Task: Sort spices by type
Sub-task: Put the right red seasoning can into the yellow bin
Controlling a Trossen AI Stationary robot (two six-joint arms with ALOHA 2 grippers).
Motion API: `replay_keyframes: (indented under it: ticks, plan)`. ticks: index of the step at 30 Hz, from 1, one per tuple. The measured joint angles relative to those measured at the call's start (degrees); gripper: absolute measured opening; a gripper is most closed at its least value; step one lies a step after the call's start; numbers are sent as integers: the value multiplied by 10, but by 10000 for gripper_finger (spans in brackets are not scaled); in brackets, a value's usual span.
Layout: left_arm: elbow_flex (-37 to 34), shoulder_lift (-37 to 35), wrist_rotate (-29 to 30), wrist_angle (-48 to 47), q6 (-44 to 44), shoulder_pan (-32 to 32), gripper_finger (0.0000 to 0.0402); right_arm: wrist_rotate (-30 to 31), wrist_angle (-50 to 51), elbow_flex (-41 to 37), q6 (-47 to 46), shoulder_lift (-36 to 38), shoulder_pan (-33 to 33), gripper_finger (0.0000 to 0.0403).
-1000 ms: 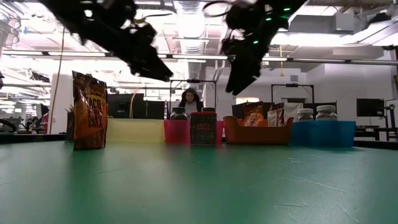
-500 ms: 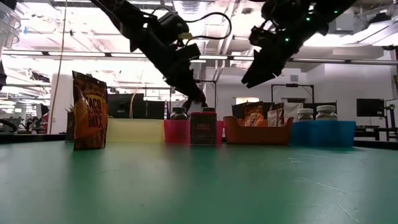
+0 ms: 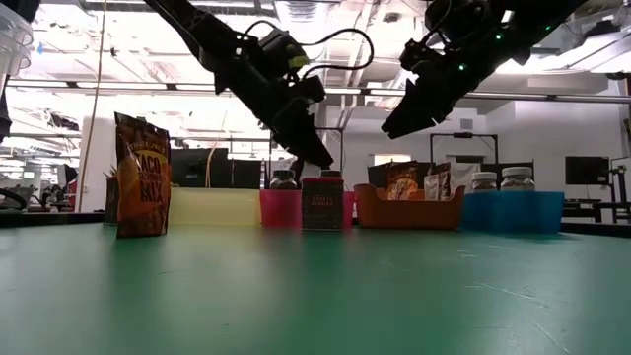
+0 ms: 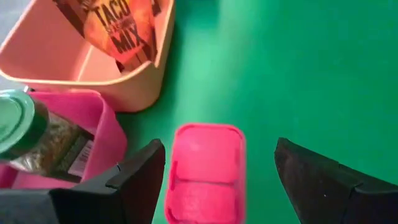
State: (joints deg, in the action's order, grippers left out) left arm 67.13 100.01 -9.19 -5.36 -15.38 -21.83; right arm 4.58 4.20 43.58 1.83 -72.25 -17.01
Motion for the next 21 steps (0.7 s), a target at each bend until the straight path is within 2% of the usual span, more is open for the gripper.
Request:
replay_keyframes:
  ticks: [21]
  plan:
    - [1, 67, 10, 31, -13, 0, 290, -1, -2, 0, 3, 0, 9, 324]
